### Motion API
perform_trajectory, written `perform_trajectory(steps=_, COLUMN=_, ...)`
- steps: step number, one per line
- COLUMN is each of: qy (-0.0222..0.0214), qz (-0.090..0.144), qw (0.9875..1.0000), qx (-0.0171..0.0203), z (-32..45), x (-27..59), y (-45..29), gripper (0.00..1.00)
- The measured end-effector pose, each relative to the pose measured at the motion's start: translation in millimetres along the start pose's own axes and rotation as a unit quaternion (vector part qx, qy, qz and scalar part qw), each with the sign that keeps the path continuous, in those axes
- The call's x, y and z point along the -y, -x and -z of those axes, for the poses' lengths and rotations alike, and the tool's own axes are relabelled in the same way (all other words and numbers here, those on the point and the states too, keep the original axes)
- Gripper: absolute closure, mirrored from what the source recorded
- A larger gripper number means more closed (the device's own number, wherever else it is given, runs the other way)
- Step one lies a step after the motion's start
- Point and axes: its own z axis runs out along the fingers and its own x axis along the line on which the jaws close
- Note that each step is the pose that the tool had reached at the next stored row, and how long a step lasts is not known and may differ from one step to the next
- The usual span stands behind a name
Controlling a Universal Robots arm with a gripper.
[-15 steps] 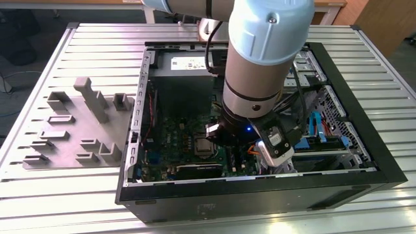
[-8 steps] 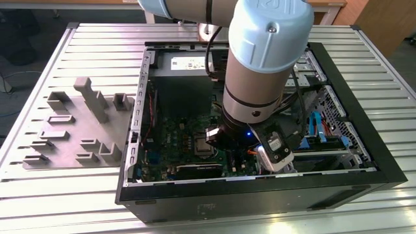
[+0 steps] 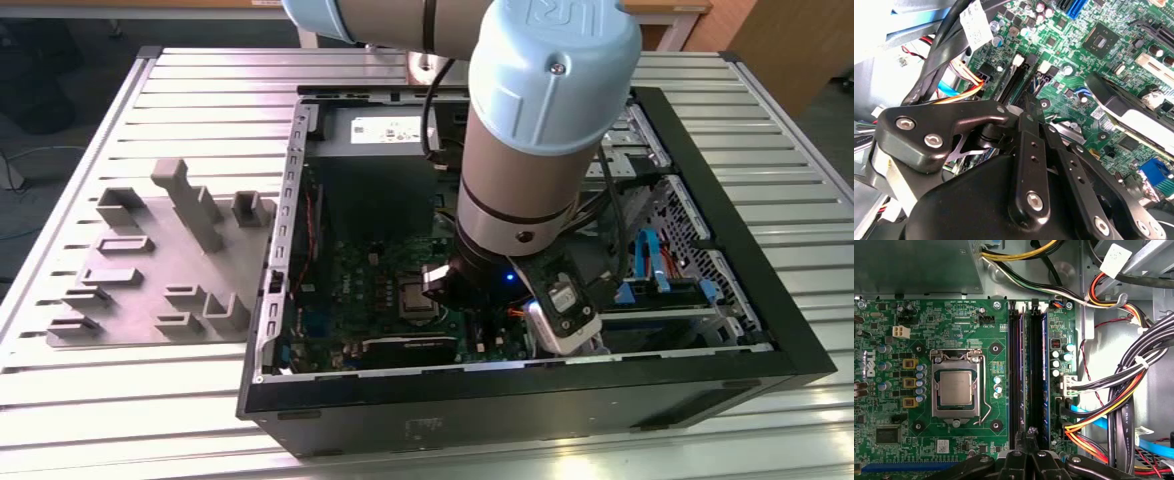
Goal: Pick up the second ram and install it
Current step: 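Press down the second ram until it locks into place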
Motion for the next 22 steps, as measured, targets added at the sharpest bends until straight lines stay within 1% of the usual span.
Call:
perform_trajectory(steps=5, qy=-0.0002, qz=0.000, qw=1.0000, qx=0.0000, z=-2.6, x=0.4, y=-0.1, gripper=0.89)
perform_trajectory(steps=10, qy=0.0003, qz=0.000, qw=1.0000, qx=0.0001, z=-3.3, x=0.4, y=-0.1, gripper=0.89)
perform_trajectory(steps=12, qy=0.0000, qz=0.000, qw=1.0000, qx=0.0002, z=-4.9, x=0.7, y=-0.2, gripper=0.89)
perform_trajectory(steps=16, qy=0.0003, qz=0.000, qw=1.0000, qx=0.0003, z=-5.4, x=0.6, y=-0.2, gripper=0.89)
perform_trajectory(steps=19, qy=0.0004, qz=0.000, qw=1.0000, qx=0.0003, z=-5.0, x=0.6, y=-0.1, gripper=0.89)
perform_trajectory(steps=21, qy=0.0016, qz=0.000, qw=1.0000, qx=0.0007, z=-2.8, x=0.2, y=0.0, gripper=0.89)
perform_trajectory(steps=22, qy=0.0013, qz=0.000, qw=1.0000, qx=0.0005, z=-0.5, x=0.1, y=0.1, gripper=0.89)
